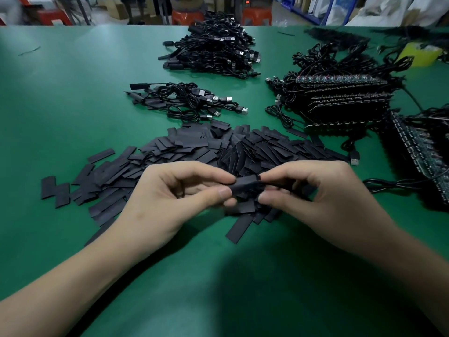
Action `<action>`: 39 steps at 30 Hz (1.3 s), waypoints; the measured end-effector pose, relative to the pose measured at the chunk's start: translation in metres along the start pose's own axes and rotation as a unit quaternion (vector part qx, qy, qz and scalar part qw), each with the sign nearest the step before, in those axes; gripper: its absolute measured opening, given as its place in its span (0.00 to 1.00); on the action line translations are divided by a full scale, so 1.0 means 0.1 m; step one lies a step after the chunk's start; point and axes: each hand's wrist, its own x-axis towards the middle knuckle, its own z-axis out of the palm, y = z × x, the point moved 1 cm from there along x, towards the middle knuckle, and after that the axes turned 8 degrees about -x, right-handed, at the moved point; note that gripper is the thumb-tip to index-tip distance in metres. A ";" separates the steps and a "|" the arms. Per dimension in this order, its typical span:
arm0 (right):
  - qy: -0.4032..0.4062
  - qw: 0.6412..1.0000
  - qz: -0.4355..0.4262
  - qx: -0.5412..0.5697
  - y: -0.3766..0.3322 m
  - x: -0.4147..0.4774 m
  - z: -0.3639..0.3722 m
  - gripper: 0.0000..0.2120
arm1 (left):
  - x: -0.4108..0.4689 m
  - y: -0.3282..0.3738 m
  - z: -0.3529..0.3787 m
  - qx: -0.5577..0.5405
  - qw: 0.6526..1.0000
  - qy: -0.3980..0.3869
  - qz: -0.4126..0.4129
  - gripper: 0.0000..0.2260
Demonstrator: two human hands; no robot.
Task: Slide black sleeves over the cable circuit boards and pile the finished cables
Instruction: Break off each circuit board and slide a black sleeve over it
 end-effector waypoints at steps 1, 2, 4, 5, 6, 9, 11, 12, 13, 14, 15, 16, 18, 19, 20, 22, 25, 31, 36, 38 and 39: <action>-0.047 0.998 0.007 -0.033 0.03 0.02 -0.04 0.14 | 0.01 0.00 -0.01 -0.007 1.000 0.019 0.003 0.09; -0.097 0.992 0.013 -0.076 0.07 0.04 -0.10 0.17 | 0.03 0.01 -0.03 -0.012 0.999 0.039 0.006 0.09; -0.165 0.975 0.011 -0.145 0.12 0.06 -0.22 0.19 | 0.05 0.01 -0.08 -0.034 0.996 0.079 0.014 0.08; -0.172 0.972 0.007 -0.160 0.13 0.06 -0.27 0.19 | 0.06 0.02 -0.11 -0.045 0.994 0.096 0.017 0.07; -0.163 0.973 0.005 -0.166 0.12 0.05 -0.32 0.18 | 0.07 0.02 -0.12 -0.053 0.993 0.107 0.018 0.07; -0.130 0.979 0.010 -0.154 0.09 0.02 -0.37 0.12 | 0.09 -0.01 -0.14 -0.069 0.991 0.113 0.017 0.08; -0.107 0.984 0.015 -0.139 0.08 0.03 -0.41 0.11 | 0.09 -0.02 -0.15 -0.078 0.990 0.112 0.023 0.09; -0.091 0.986 0.019 -0.135 0.09 0.05 -0.44 0.11 | 0.09 -0.02 -0.16 -0.077 0.990 0.113 0.030 0.10; -0.074 0.989 0.026 -0.123 0.09 0.09 -0.49 0.11 | 0.09 -0.02 -0.17 -0.067 0.990 0.117 0.040 0.11; -0.057 0.993 0.040 -0.094 0.07 0.16 -0.53 0.11 | 0.08 -0.02 -0.18 -0.049 0.990 0.123 0.050 0.11; -0.040 0.996 0.057 -0.056 0.04 0.25 -0.58 0.11 | 0.08 -0.02 -0.18 -0.027 0.989 0.129 0.061 0.10; -0.022 0.997 0.069 -0.033 0.02 0.35 -0.63 0.11 | 0.08 -0.02 -0.18 -0.002 0.989 0.131 0.070 0.09; -0.001 0.996 0.073 -0.051 -0.01 0.63 -0.66 0.09 | 0.07 -0.03 -0.18 0.056 0.987 0.117 0.091 0.06; 0.003 0.995 0.069 -0.074 -0.03 0.79 -0.64 0.08 | 0.06 -0.04 -0.16 0.089 0.986 0.100 0.102 0.07; 0.008 0.993 0.066 -0.095 -0.06 0.97 -0.60 0.08 | 0.04 -0.05 -0.15 0.123 0.983 0.079 0.113 0.08; 0.021 0.990 0.060 -0.122 -0.11 1.36 -0.46 0.09 | 0.02 -0.08 -0.12 0.187 0.973 0.042 0.132 0.10; 0.017 0.983 0.053 -0.174 -0.10 1.99 -0.14 0.12 | 0.01 -0.11 -0.08 0.251 0.956 -0.002 0.150 0.08; -0.002 0.970 0.079 -0.232 -0.04 2.84 0.54 0.13 | 0.03 -0.15 -0.11 0.259 0.952 -0.026 0.162 0.10; -0.083 0.950 0.056 -0.295 -0.08 2.87 0.81 0.17 | 0.05 -0.13 -0.12 0.255 0.955 -0.034 0.149 0.16; -0.054 0.954 0.032 -0.294 -0.14 2.74 0.79 0.17 | 0.05 -0.09 -0.13 0.280 0.945 -0.033 0.164 0.15; -0.031 0.958 0.018 -0.283 -0.18 2.63 0.76 0.16 | 0.05 -0.08 -0.13 0.294 0.939 -0.032 0.175 0.13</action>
